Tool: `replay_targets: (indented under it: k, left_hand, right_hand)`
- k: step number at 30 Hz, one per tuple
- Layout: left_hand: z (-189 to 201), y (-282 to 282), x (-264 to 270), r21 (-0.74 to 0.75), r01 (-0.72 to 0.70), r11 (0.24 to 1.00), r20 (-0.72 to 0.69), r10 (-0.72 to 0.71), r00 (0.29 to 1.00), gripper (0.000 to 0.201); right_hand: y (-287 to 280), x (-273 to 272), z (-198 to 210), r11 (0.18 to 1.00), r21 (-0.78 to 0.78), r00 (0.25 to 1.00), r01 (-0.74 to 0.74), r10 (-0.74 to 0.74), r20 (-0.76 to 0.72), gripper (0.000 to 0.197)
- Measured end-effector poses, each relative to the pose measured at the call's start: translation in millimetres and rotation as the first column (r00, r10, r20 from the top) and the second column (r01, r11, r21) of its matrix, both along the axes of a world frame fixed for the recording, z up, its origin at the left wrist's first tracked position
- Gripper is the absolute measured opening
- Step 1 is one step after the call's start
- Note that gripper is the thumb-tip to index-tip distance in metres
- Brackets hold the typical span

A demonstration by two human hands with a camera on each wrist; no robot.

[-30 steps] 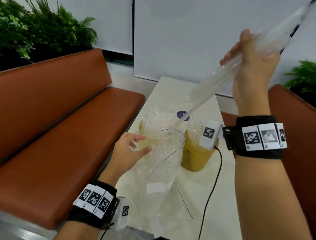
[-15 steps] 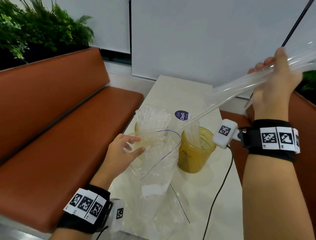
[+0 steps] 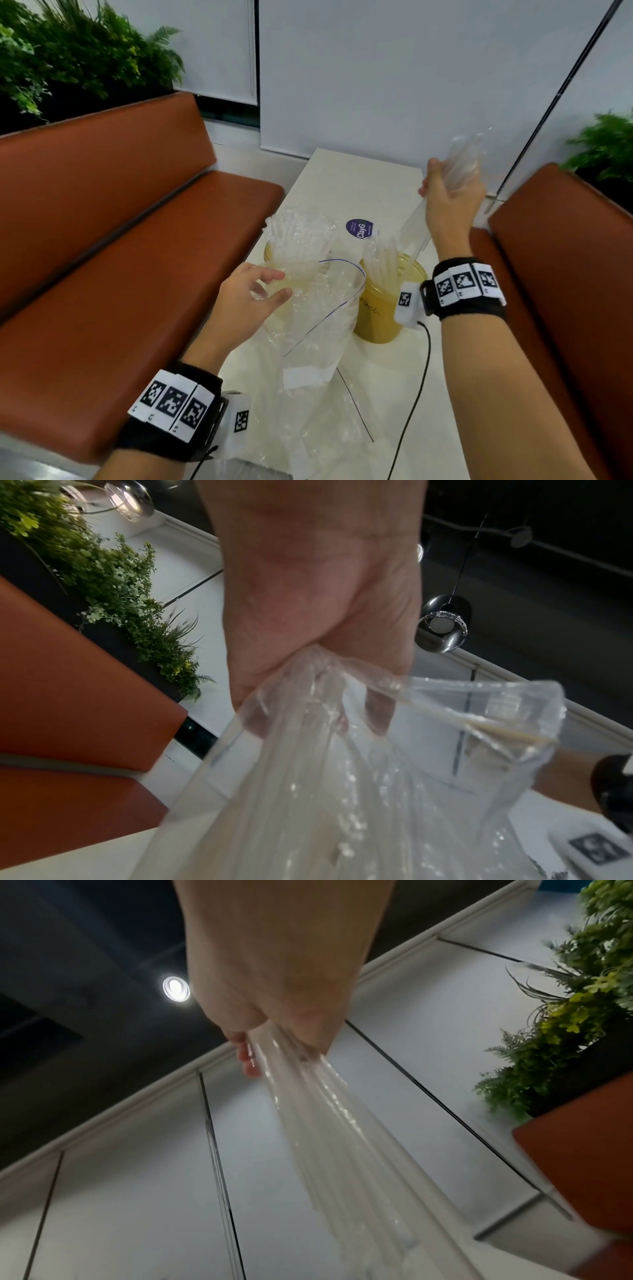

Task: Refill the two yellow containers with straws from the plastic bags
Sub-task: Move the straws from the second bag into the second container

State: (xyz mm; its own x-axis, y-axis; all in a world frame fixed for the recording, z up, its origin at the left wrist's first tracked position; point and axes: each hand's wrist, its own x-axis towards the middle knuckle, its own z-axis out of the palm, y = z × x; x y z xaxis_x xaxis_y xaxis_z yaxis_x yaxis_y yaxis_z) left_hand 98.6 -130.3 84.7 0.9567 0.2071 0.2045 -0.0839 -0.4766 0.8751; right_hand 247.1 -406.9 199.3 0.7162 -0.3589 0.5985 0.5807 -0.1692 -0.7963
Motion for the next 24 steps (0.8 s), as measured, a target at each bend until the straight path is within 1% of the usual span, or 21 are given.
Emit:
replay_targets:
  k: [2, 3, 6, 8, 10, 13, 15, 17, 18, 19, 21, 22, 24]
  left_hand:
    - [1, 0, -1, 0.0, -0.001, 1.0, -0.001, 0.001, 1.0, 0.024]
    - [1, 0, -2, 0.003, -0.003, 1.0, 0.0, 0.003, 1.0, 0.024]
    - [2, 0, -5, 0.001, -0.001, 1.0, 0.003, 0.001, 1.0, 0.024]
    - [4, 0, -7, -0.017, 0.004, 1.0, 0.003, -0.004, 1.0, 0.024]
    - [6, 0, -9, -0.022, 0.007, 1.0, -0.004, -0.007, 1.0, 0.024]
    - [9, -1, -10, -0.019, 0.012, 1.0, -0.009, -0.012, 1.0, 0.024]
    - [11, -1, -11, -0.021, 0.012, 1.0, -0.012, -0.013, 1.0, 0.024]
    - [12, -1, -13, -0.026, 0.014, 1.0, -0.021, -0.014, 1.0, 0.023]
    - [13, -1, -13, -0.027, 0.015, 1.0, -0.026, -0.015, 1.0, 0.023]
    - [13, -1, -14, -0.029, 0.015, 0.999, -0.03, -0.016, 0.999, 0.023]
    - [13, -1, -14, -0.043, 0.02, 0.999, -0.033, -0.021, 0.999, 0.022]
    - [14, -1, -14, -0.052, 0.024, 0.998, -0.03, -0.026, 0.999, 0.022]
    - [15, -1, -14, -0.066, 0.039, 0.997, -0.021, -0.04, 0.999, 0.019]
  right_hand:
    - [3, 6, -21, 1.0, -0.028, 0.999, 0.003, -0.004, -0.051, 0.046]
    - [5, 8, -31, 0.999, -0.042, 0.998, 0.002, -0.005, -0.068, 0.044]
    - [7, 9, -60, 0.992, -0.123, 0.992, 0.015, -0.03, -0.122, 0.032]
    - [8, 9, -80, 0.985, -0.167, 0.981, 0.033, -0.064, -0.185, 0.033]
    - [7, 9, -96, 0.984, -0.171, 0.955, 0.045, -0.092, -0.283, 0.037]
    - [2, 9, -110, 0.984, -0.17, 0.896, 0.047, -0.117, -0.429, 0.042]
    - [-2, 9, -118, 0.979, -0.2, 0.86, 0.028, -0.125, -0.495, 0.043]
    - [-5, 8, -122, 0.976, -0.218, 0.836, 0.024, -0.139, -0.531, 0.048]
    - [-5, 6, -123, 0.974, -0.222, 0.835, 0.035, -0.151, -0.53, 0.05]
    - [-4, 3, -119, 0.975, -0.218, 0.849, 0.047, -0.154, -0.505, 0.054]
    - [-1, -2, -108, 0.987, -0.159, 0.909, 0.034, -0.097, -0.406, 0.07]
    - [0, -3, -102, 0.99, -0.139, 0.935, 0.021, -0.068, -0.349, 0.074]
    - [2, -3, -87, 0.985, -0.169, 0.964, 0.02, -0.064, -0.258, 0.071]
